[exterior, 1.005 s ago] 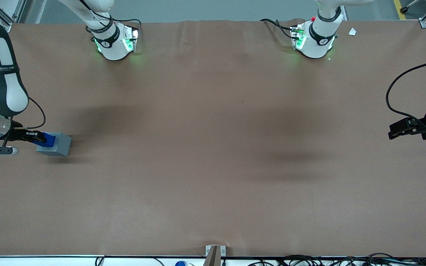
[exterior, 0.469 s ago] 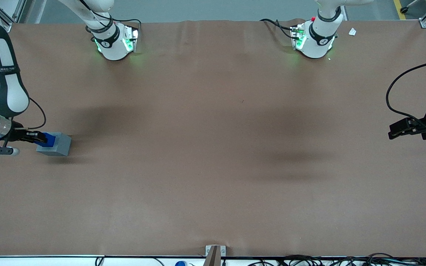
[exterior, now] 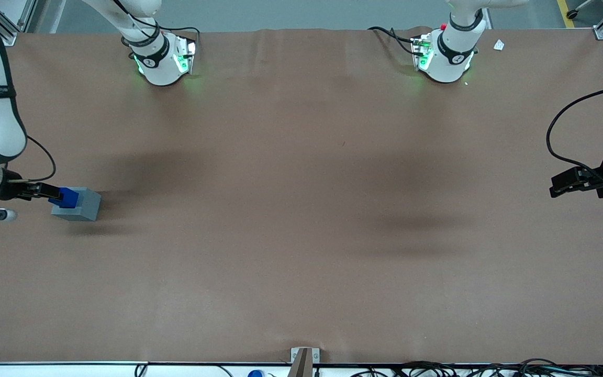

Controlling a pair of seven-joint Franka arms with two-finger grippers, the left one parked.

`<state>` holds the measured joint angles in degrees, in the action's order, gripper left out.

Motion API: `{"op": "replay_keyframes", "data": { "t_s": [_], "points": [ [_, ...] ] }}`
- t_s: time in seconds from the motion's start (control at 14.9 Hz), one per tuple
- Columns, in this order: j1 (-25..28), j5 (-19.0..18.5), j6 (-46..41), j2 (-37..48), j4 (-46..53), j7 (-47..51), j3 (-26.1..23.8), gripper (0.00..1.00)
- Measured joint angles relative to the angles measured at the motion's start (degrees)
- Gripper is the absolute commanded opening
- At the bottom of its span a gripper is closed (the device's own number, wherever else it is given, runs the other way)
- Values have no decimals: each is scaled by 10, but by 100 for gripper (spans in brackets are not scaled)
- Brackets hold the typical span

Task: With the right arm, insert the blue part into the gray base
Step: 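Open the right gripper and raise it away from the base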

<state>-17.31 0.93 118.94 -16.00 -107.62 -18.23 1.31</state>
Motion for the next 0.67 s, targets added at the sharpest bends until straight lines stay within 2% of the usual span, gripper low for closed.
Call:
{"op": "replay_keyframes", "data": {
  "t_s": [0.27,0.67],
  "points": [
    [29,1,-60,57,8,14,-2,100],
    [80,1,-110,109,7,96,-4,100]
  ]
}}
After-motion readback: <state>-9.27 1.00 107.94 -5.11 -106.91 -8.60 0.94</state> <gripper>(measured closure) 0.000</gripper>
